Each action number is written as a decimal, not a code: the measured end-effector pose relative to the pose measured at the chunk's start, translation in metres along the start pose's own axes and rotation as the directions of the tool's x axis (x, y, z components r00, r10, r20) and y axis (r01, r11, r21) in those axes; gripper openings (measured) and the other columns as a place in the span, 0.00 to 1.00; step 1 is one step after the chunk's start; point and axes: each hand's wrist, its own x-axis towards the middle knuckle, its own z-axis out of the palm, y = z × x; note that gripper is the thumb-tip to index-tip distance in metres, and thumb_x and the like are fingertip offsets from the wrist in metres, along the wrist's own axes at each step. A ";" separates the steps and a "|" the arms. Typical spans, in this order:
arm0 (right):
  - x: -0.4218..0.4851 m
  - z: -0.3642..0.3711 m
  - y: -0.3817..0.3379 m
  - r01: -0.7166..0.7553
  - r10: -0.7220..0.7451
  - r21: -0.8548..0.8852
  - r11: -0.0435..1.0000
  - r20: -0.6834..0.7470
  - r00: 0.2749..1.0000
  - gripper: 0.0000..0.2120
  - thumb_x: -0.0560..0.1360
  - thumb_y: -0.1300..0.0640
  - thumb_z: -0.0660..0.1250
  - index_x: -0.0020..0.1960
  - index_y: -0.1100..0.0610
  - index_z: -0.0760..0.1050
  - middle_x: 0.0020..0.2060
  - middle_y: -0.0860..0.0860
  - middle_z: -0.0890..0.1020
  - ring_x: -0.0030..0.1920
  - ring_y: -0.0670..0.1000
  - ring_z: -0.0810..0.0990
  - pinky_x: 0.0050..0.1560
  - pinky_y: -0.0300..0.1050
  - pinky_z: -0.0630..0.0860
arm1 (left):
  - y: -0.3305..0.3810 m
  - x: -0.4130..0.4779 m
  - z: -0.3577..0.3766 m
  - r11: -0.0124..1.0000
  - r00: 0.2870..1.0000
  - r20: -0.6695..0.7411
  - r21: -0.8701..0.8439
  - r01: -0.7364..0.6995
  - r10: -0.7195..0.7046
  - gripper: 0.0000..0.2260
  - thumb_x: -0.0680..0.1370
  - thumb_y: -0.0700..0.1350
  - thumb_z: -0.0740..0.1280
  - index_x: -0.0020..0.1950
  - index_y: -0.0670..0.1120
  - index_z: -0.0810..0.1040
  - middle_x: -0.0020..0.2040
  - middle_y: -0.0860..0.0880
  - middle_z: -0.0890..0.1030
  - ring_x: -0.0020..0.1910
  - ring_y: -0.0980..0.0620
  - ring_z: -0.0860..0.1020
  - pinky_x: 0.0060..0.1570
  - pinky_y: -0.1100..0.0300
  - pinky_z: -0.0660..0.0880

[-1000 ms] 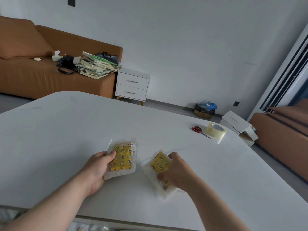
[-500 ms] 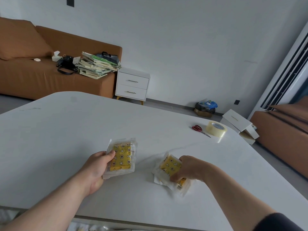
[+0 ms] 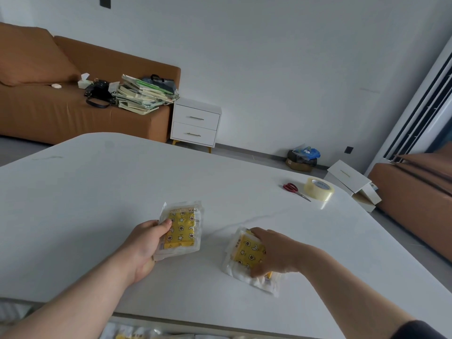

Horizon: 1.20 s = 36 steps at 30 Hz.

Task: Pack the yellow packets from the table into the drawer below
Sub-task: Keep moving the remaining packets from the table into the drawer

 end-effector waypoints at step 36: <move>-0.122 0.013 -0.019 0.097 -0.024 0.984 -0.151 -0.102 0.995 0.21 0.67 0.60 0.67 0.60 0.61 0.75 0.43 0.56 0.84 0.42 0.55 0.83 0.43 0.46 0.79 | 0.047 -0.117 -0.023 0.996 0.989 0.131 0.073 0.057 -0.066 0.08 0.81 0.42 0.60 0.52 0.41 0.78 0.37 0.45 0.85 0.32 0.51 0.83 0.29 0.62 0.78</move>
